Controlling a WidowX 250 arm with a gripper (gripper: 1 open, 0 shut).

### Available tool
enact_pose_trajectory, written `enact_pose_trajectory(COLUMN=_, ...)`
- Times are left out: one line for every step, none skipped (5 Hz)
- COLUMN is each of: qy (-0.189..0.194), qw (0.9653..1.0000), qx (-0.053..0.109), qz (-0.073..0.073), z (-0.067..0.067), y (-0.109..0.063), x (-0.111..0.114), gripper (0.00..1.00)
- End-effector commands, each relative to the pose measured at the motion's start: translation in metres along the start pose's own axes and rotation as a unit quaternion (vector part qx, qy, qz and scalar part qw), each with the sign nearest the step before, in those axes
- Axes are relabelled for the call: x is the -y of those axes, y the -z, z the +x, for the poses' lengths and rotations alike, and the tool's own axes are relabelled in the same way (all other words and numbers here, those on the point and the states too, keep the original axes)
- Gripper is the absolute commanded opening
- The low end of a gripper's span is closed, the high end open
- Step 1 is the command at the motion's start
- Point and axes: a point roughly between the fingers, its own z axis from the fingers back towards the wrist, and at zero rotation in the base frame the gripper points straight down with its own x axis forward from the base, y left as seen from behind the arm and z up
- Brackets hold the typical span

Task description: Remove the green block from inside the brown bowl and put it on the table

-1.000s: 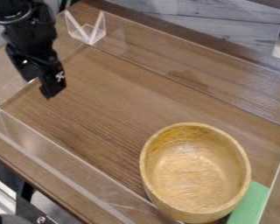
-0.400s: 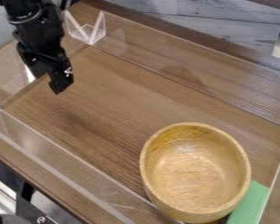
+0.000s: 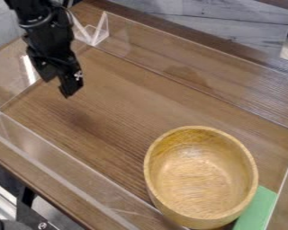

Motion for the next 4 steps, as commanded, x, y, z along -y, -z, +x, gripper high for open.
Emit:
enact_pose_trajectory(qy=0.013, qw=0.9996, qx=0.023, qz=0.012, z=0.017, y=-0.006, x=-0.002, gripper=1.0)
enact_pose_trajectory(qy=0.016, qw=0.9995, qx=0.025, qz=0.006, z=0.023, y=0.001, x=0.001, gripper=1.0)
enact_pose_trajectory(qy=0.018, qw=0.9995, qx=0.027, qz=0.001, z=0.028, y=0.008, x=0.003, gripper=1.0)
enact_pose_trajectory(qy=0.018, qw=0.9994, qx=0.028, qz=-0.004, z=0.032, y=0.015, x=0.003, gripper=1.0)
